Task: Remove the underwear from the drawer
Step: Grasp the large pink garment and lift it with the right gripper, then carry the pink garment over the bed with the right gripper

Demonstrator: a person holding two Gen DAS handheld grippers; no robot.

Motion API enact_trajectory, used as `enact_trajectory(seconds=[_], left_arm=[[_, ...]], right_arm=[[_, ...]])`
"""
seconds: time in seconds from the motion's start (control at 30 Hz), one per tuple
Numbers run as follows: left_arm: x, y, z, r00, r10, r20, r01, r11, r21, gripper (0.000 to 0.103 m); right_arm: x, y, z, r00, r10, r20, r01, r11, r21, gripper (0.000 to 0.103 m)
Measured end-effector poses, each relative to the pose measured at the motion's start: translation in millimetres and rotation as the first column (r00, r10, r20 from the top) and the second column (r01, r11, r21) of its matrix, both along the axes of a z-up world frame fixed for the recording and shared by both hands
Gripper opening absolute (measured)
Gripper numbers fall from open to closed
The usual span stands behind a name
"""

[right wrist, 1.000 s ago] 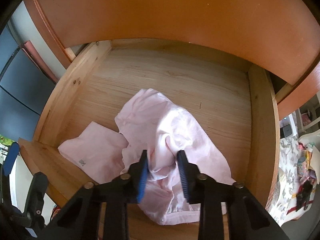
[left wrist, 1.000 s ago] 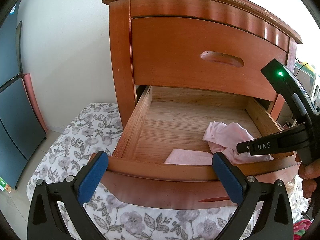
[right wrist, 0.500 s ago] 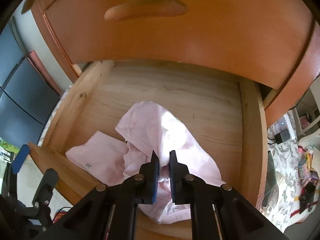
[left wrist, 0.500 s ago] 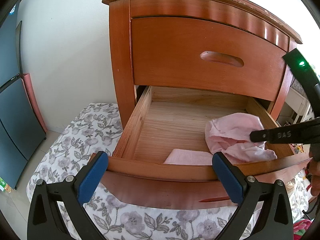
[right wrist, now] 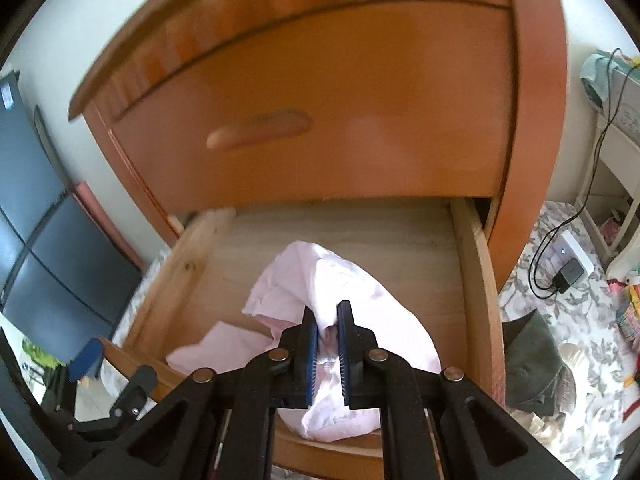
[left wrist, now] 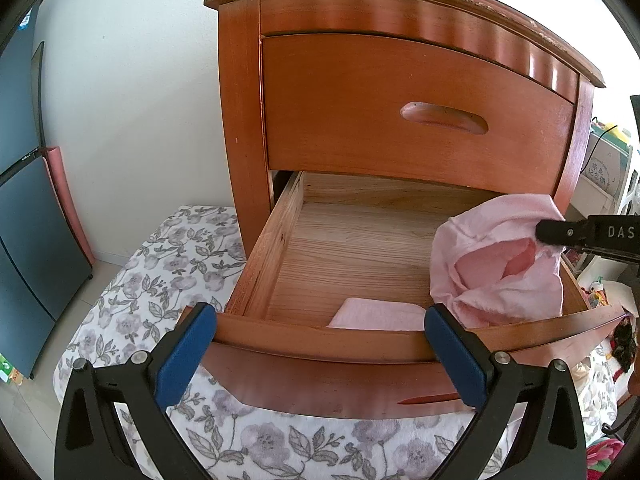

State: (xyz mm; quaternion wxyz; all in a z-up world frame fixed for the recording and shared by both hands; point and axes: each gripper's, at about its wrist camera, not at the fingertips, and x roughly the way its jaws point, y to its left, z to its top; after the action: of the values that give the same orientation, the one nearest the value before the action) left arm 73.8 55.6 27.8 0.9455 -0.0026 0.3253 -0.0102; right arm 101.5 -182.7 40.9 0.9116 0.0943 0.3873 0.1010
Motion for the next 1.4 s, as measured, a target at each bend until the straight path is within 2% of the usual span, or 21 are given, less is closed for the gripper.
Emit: enact_trajectory(seconds=[0.33,0.67,0.83,1.0,1.17,1.4], left_arm=[[2,0,0,1.000,0.002,0.001,-0.002,1.000,0.002,0.103],[2,0,-1,1.000,0.007,0.002,-0.007,1.000,0.002,0.103],[2,0,0,1.000,0.008,0.002,-0.008,1.000,0.003,0.103],[2,0,0,1.000,0.007,0.002,-0.007,1.000,0.002,0.103],[2,0,-1,1.000,0.007,0.003,-0.007,1.000,0.002,0.103],[2,0,0,1.000,0.007,0.002,-0.007,1.000,0.002,0.103]], right_arm=[[-5,-1,12,0.992,-0.018,0.124,0.013,0.999,0.035,0.010],[-21,-17,47,0.973,-0.013,0.232,-0.003,0.998,0.068,0.006],[-21,-25,54,0.974,-0.008,0.227,-0.017,0.994,0.106,0.006],[-20,-30,63,0.976,0.002,0.218,-0.026,0.994,0.104,0.006],[-21,-30,77,0.974,0.002,0.228,-0.020,0.997,0.076,0.006],[-31,-32,113,0.963,-0.012,0.269,0.004,1.000,0.030,0.006]])
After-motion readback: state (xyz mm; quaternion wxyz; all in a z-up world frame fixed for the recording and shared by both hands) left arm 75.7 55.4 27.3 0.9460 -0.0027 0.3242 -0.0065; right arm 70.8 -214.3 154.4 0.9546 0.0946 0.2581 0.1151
